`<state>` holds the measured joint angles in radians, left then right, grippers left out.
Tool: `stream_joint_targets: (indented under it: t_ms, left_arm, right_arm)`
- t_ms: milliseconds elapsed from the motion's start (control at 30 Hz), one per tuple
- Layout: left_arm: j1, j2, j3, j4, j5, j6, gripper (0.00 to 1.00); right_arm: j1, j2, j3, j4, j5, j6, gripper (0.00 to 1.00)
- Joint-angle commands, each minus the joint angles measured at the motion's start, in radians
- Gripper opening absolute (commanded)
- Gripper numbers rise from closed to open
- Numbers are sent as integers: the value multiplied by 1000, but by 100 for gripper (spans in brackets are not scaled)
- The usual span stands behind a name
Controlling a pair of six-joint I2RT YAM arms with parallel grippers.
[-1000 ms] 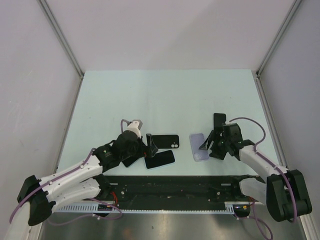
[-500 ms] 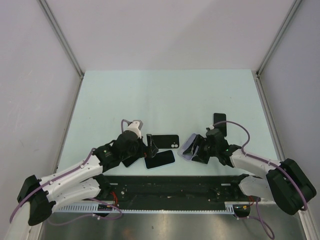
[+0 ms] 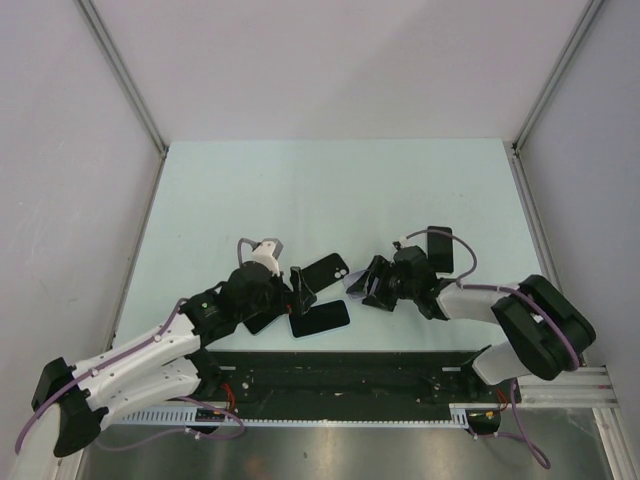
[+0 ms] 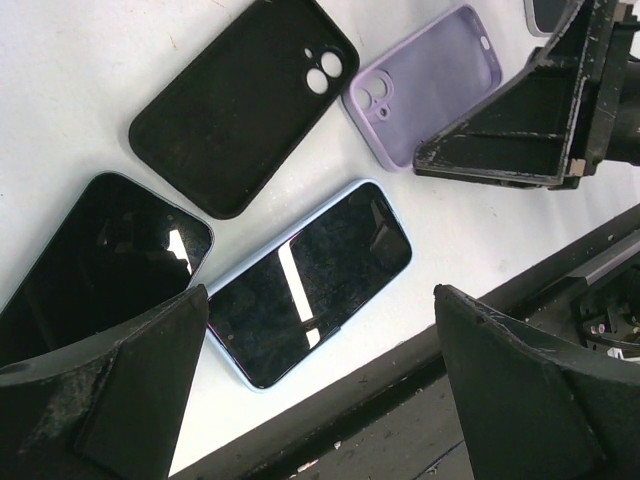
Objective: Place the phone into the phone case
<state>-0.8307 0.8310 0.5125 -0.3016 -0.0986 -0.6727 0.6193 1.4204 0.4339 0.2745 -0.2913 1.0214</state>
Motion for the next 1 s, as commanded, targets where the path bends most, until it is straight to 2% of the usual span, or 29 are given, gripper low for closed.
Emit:
stream_joint_targets:
  t_ms: [0,233,567,967]
  left_arm:
    - [4,-9,0,24,10,-1,100]
    - [4,-6,-3,24,0,1,100]
    - [4,46,20,25,-7,15,100]
    - [7,63,5,24,-15,-8,100]
  right_arm:
    - [8,106,20,-28,66,-32,69]
    - [10,126,40,-34,26,-37,68]
    - [-23,-105,40,-170,1,-106,69]
    - [-297,-271,40,-336,-75,-227,70]
